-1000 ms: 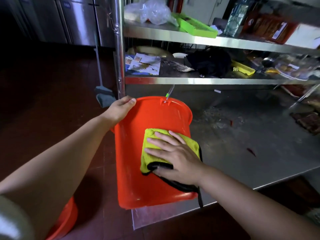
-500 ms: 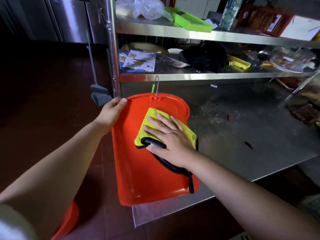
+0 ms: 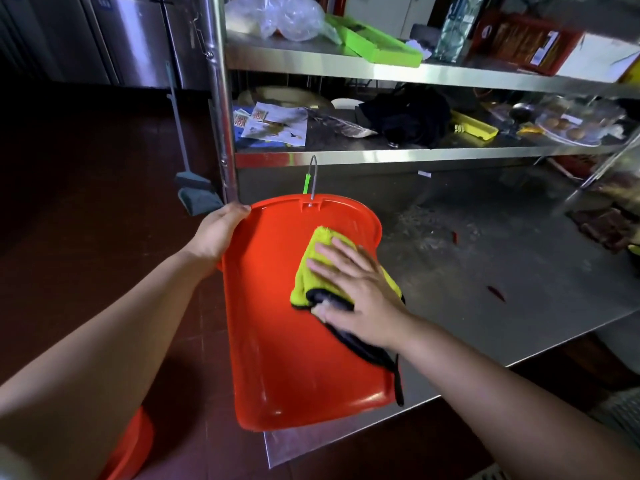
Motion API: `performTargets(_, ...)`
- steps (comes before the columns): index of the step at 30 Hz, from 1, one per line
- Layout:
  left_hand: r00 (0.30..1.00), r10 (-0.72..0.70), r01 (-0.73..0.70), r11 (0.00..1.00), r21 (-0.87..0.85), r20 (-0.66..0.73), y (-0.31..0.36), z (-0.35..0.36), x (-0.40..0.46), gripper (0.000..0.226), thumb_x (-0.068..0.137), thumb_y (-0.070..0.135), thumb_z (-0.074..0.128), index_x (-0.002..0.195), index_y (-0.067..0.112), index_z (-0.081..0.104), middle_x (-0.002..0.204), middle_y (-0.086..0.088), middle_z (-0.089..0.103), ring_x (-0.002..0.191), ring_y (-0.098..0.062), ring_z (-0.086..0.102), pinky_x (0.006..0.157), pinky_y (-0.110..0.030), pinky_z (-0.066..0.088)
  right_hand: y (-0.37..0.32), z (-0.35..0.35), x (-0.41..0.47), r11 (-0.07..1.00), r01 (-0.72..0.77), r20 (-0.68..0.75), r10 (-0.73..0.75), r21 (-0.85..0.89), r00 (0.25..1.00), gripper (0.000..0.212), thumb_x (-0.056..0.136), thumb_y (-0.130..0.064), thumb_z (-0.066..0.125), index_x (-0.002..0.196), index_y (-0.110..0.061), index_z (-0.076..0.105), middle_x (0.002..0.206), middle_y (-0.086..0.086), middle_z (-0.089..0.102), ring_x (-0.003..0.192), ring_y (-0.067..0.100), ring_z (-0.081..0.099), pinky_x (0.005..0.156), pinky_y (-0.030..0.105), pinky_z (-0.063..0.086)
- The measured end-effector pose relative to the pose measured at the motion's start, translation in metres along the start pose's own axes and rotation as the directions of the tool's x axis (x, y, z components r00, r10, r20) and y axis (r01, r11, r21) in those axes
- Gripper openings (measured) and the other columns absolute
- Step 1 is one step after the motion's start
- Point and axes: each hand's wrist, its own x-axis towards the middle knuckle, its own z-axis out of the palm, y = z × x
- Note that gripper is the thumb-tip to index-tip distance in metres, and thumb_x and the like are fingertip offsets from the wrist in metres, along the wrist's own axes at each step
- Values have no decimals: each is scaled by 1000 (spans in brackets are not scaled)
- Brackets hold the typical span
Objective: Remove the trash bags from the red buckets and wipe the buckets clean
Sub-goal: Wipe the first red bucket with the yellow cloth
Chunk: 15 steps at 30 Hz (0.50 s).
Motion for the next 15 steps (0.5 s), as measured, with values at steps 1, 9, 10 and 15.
performTargets(1,1000,6,-6,1000,1,0,1,1,0,23,94,25,49,73,21,57,70,4,52,65,-7,49,63,-22,40,6,-3,16,998,-64,-20,64,7,998,63,86,-49,54,143,-29,38,155,-13,21,146,8,5,117,45,11)
performTargets(9,996,26,-26,1000,3,-84,-10,-2,-7,23,96,26,42,81,23,59,77,3,56,77,-15,53,68,-32,42,8,0,55,972,-211,51,218,-104,975,70,92,-56,37,150,-35,4,152,-23,-15,141,3,-21,116,36,-9)
performTargets(10,991,62,-54,996,72,-118,-10,2,-9,23,95,25,40,86,22,61,86,-3,58,88,-21,54,78,-35,44,2,1,49,971,-195,47,203,-137,978,70,92,-58,37,150,-36,4,153,-21,-14,141,5,-22,116,37,-10)
performTargets(15,803,595,-440,551,709,35,28,56,-20,50,82,16,42,130,24,52,130,-5,51,125,-28,36,103,-39,24,-29,2,13,957,-112,23,123,-267,992,68,88,-62,31,149,-34,19,159,-11,6,145,12,-12,118,45,-5)
